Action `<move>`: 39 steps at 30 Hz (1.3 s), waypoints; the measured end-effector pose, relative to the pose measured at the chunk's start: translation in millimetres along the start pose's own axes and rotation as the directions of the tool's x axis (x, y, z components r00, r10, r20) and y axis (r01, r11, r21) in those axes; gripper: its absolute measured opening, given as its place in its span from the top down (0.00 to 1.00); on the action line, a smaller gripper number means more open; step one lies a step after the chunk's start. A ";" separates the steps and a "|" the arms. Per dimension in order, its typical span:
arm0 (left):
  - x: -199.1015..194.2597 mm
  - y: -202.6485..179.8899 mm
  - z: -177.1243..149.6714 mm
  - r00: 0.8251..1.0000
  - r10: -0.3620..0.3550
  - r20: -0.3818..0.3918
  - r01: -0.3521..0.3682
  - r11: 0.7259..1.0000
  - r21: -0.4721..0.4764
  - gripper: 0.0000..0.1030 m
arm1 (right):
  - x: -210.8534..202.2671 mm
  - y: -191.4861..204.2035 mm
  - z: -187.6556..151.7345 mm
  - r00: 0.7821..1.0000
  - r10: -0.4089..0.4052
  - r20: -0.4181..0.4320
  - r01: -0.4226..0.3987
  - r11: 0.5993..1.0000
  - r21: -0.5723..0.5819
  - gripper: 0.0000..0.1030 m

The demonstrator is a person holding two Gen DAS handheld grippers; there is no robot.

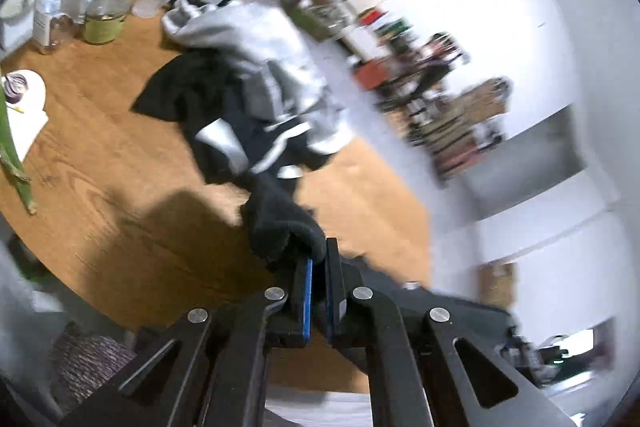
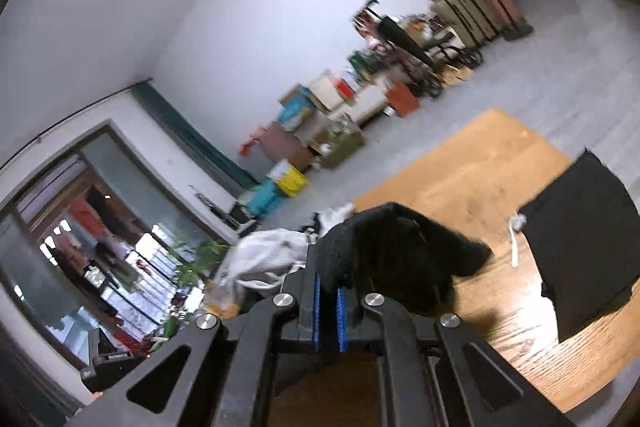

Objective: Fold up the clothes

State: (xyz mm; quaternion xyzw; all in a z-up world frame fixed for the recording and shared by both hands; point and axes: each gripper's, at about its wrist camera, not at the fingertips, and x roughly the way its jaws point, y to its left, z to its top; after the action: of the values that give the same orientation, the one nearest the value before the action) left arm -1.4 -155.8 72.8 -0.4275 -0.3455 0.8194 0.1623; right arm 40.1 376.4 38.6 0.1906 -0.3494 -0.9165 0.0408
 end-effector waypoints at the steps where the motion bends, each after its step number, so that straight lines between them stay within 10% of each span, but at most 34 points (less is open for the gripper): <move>1: -7.2 -2.6 2.6 0.999 -0.034 0.009 0.034 0.999 -0.007 0.96 | -2.9 2.4 3.1 1.000 0.009 0.009 -0.009 1.000 -0.004 0.92; 10: -29.6 -62.5 58.7 0.980 -0.149 0.133 0.142 0.988 0.055 0.96 | 17.0 16.1 45.8 0.999 -0.003 0.039 0.004 0.999 -0.042 0.92; 21: -39.5 -154.4 130.7 0.906 -0.297 0.301 0.234 0.945 0.229 0.96 | 49.0 3.1 42.0 0.997 -0.079 0.000 0.078 0.995 -0.068 0.92; 26: -8.9 -92.3 107.1 0.955 -0.202 0.217 0.167 0.971 0.172 0.96 | 45.3 -3.4 24.5 0.995 -0.096 -0.005 0.095 0.992 -0.082 0.93; 30: 67.9 7.3 52.2 0.999 -0.051 -0.007 0.052 0.998 0.039 0.96 | 50.0 -33.7 -8.2 0.986 -0.150 -0.070 0.147 0.988 -0.046 0.93; 37: 129.7 123.8 -38.1 0.972 0.109 -0.210 -0.142 0.979 -0.148 0.96 | 64.6 -171.3 -140.5 0.865 -0.301 -0.402 0.395 0.902 0.175 0.93; 39: 137.0 147.5 -56.9 0.961 0.120 -0.250 -0.170 0.968 -0.186 0.96 | 53.0 -173.9 -147.1 0.860 -0.296 -0.415 0.396 0.901 0.179 0.93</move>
State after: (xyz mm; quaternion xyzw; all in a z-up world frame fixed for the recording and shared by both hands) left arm -30.6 -159.1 -134.4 -0.5609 -0.3742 0.7322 0.0965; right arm 56.8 404.3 -193.0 0.4271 -0.4107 -0.8011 -0.0843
